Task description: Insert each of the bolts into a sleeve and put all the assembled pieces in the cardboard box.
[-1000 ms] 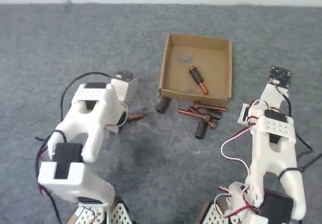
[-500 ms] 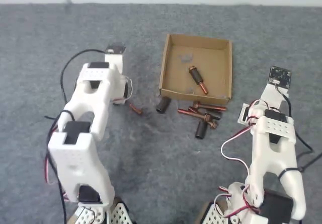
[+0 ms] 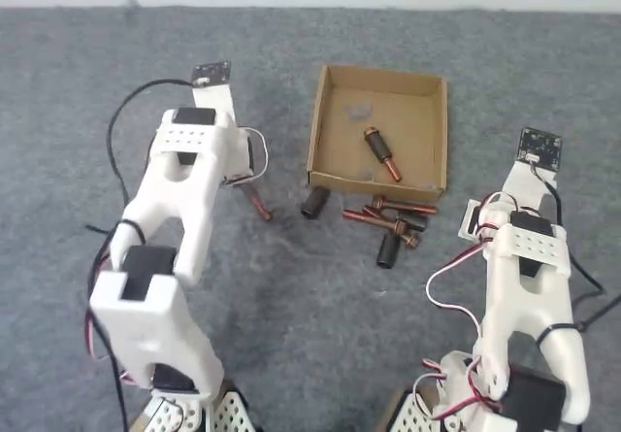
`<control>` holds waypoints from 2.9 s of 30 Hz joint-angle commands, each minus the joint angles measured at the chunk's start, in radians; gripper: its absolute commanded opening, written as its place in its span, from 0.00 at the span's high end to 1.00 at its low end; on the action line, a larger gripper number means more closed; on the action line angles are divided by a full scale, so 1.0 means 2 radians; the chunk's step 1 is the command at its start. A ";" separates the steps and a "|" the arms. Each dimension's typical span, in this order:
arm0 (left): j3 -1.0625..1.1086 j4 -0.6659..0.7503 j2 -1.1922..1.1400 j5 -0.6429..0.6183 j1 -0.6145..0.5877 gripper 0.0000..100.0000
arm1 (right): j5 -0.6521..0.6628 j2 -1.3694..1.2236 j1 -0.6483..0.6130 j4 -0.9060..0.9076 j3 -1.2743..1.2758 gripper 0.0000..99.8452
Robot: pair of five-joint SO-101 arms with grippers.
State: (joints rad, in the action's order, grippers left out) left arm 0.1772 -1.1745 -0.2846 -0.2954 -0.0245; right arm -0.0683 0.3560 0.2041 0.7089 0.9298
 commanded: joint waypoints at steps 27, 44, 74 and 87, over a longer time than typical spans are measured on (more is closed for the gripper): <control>-0.115 0.005 -0.130 -0.129 0.005 0.95 | 0.008 0.011 -0.005 -0.010 -0.002 0.99; -0.116 -0.039 -0.111 0.044 0.017 0.99 | 0.008 0.011 -0.005 -0.010 -0.002 0.99; -0.037 0.008 -0.058 0.124 0.000 0.99 | 0.008 0.012 -0.007 -0.410 0.024 0.99; 0.027 0.058 -0.013 0.125 0.002 0.99 | 0.008 -0.070 -0.145 -0.689 0.101 0.99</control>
State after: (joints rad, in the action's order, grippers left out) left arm 0.2309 -1.0656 -0.3798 -0.0529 -0.0046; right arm -0.0683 0.2670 -0.0199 -0.5217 1.1446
